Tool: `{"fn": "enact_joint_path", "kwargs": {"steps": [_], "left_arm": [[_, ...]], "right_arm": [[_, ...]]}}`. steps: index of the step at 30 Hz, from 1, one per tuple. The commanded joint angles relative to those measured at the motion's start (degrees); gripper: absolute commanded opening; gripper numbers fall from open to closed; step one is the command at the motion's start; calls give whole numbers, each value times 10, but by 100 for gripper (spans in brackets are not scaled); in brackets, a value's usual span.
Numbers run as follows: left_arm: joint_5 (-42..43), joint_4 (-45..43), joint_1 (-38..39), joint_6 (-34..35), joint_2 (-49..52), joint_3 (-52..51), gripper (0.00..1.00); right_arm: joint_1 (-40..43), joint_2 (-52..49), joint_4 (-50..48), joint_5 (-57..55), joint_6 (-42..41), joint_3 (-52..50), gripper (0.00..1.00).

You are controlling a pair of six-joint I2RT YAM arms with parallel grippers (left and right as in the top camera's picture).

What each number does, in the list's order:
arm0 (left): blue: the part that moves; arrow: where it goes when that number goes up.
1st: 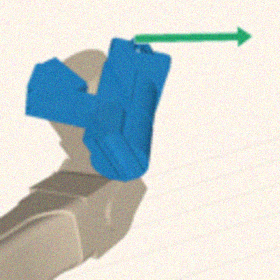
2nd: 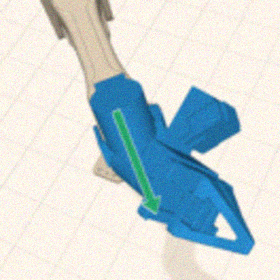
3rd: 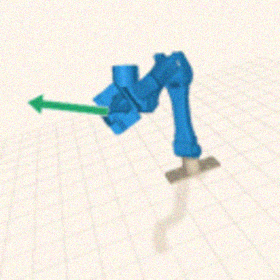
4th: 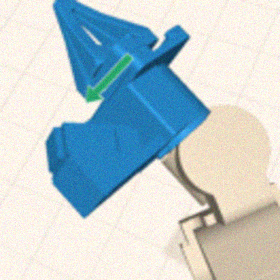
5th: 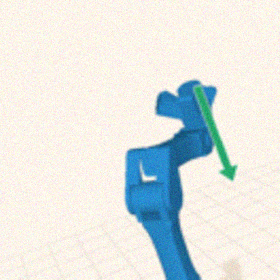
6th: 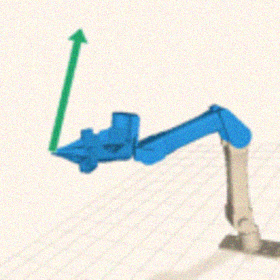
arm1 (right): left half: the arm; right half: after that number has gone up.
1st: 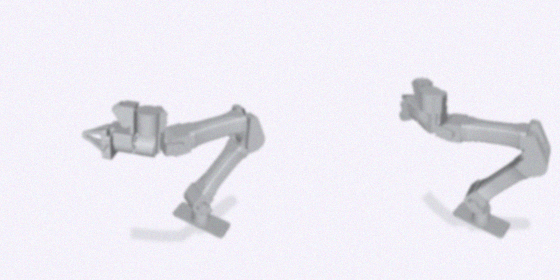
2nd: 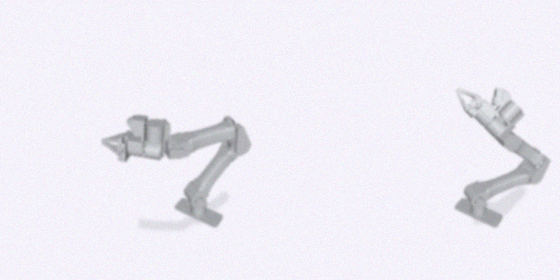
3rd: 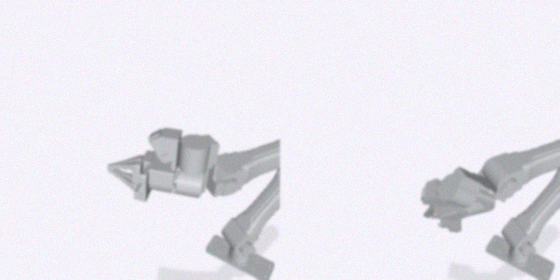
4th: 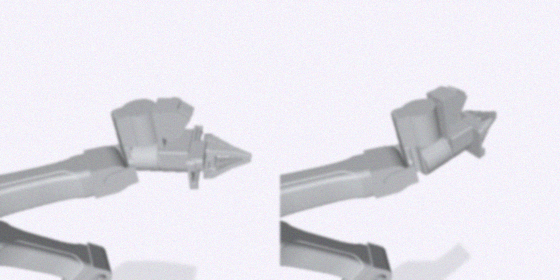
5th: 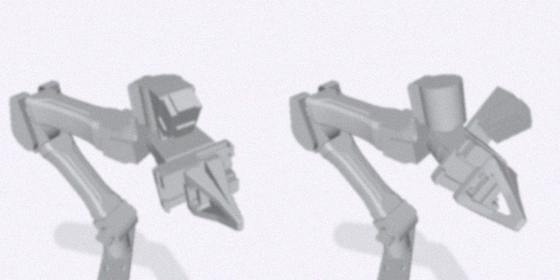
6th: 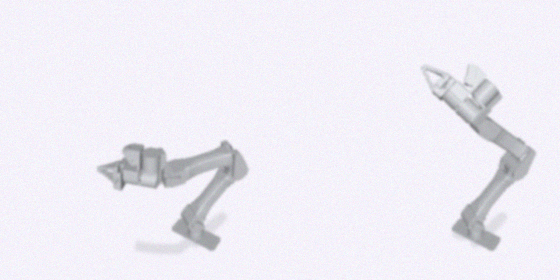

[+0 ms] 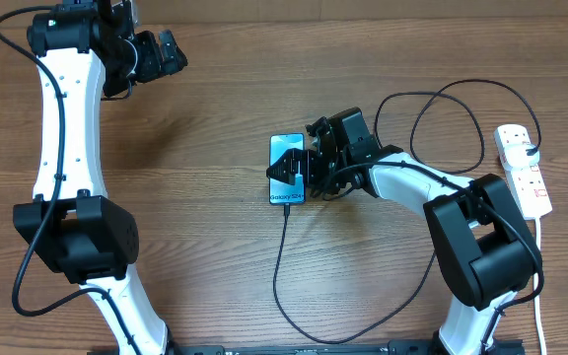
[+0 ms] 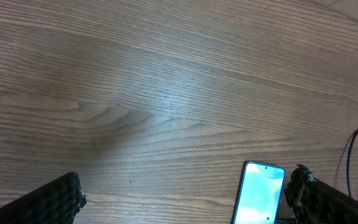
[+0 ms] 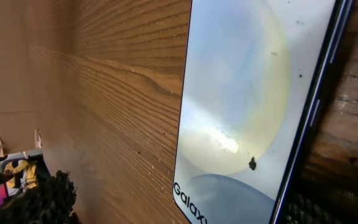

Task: Plug charger to phone and switch on socket

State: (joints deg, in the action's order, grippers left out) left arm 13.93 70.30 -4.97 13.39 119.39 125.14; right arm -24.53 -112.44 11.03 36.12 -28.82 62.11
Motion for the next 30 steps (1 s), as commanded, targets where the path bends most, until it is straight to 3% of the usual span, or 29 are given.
{"fn": "enact_joint_path", "kwargs": {"steps": [1, 4, 8, 10, 15, 30], "left_arm": [[5, 0, 1, 4, -6, 6, 100], [5, 0, 1, 4, -6, 6, 100], [5, 0, 1, 4, -6, 6, 100], [5, 0, 1, 4, -6, 6, 100], [5, 0, 1, 4, -6, 6, 100], [5, 0, 1, 4, -6, 6, 100]], "right_arm": [[3, -33, 9, -74, 3, -20, 95], [3, -33, 1, -74, 3, -20, 82], [3, -32, 1, -73, 3, -20, 82], [6, -31, 1, -57, 3, -20, 83], [30, -31, 5, -6, 7, -20, 100], [56, -31, 10, 26, 20, -20, 100]]}}
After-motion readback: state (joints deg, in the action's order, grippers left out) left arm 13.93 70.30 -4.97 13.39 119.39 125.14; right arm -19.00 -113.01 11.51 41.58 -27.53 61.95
